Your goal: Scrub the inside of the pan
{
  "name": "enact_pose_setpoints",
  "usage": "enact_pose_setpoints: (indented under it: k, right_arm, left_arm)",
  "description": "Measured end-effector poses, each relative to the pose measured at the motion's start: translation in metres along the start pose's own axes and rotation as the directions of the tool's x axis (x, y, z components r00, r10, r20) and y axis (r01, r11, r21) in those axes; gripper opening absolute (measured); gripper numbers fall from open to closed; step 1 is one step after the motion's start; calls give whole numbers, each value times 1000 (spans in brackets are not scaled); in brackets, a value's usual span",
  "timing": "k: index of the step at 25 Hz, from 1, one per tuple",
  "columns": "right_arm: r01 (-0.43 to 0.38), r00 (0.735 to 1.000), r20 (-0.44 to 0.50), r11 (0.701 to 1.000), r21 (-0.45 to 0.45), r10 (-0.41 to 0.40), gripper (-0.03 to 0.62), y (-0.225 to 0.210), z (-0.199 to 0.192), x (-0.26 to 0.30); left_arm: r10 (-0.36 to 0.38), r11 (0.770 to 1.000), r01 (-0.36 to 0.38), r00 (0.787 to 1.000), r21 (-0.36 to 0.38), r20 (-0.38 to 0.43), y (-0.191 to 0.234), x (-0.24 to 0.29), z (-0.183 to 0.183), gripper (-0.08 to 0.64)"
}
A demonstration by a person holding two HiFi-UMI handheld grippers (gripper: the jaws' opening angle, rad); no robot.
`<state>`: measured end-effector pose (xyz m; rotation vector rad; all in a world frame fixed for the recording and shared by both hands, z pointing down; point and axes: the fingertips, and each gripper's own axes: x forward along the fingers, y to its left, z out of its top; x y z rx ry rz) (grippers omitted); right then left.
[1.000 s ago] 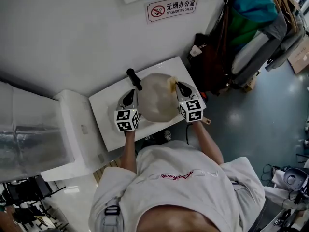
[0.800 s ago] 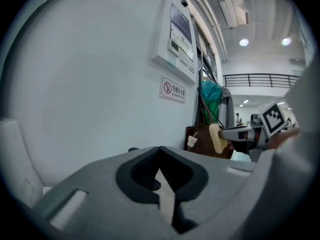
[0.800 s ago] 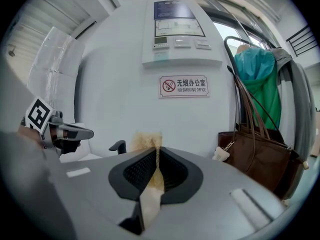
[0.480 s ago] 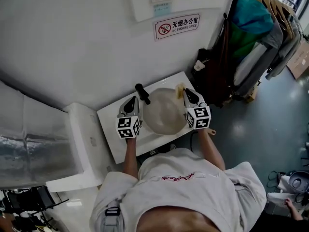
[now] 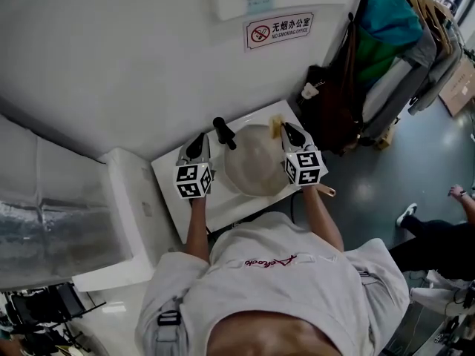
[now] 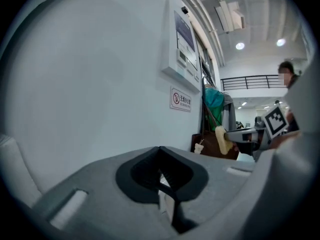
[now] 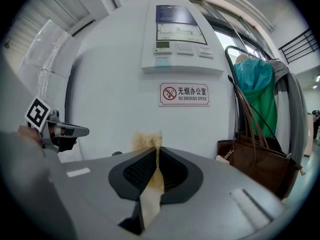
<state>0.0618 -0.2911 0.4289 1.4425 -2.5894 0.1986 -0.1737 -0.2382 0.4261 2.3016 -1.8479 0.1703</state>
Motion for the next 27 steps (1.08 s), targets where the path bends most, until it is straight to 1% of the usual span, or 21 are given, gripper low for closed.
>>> enact_pose_setpoints:
  k: [4, 12, 21, 27]
  right_arm:
    - [10, 1000, -12, 1000, -2, -10, 26, 6, -4, 0]
    - [36, 999, -31, 999, 11, -36, 26, 1, -11, -4]
    - [37, 999, -37, 999, 14, -37, 26, 3, -14, -1]
    - [45, 998, -36, 999, 15, -45, 26, 0, -13, 2]
  left_arm:
    - [-11, 1000, 11, 1000, -9, -13, 3, 0, -5, 0]
    - [-26, 999, 26, 999, -21, -23, 2, 4, -13, 0]
    - [-40, 999, 40, 999, -24, -31, -4, 10, -18, 0]
    - [-42, 999, 41, 999, -25, -34, -1, 14, -19, 0]
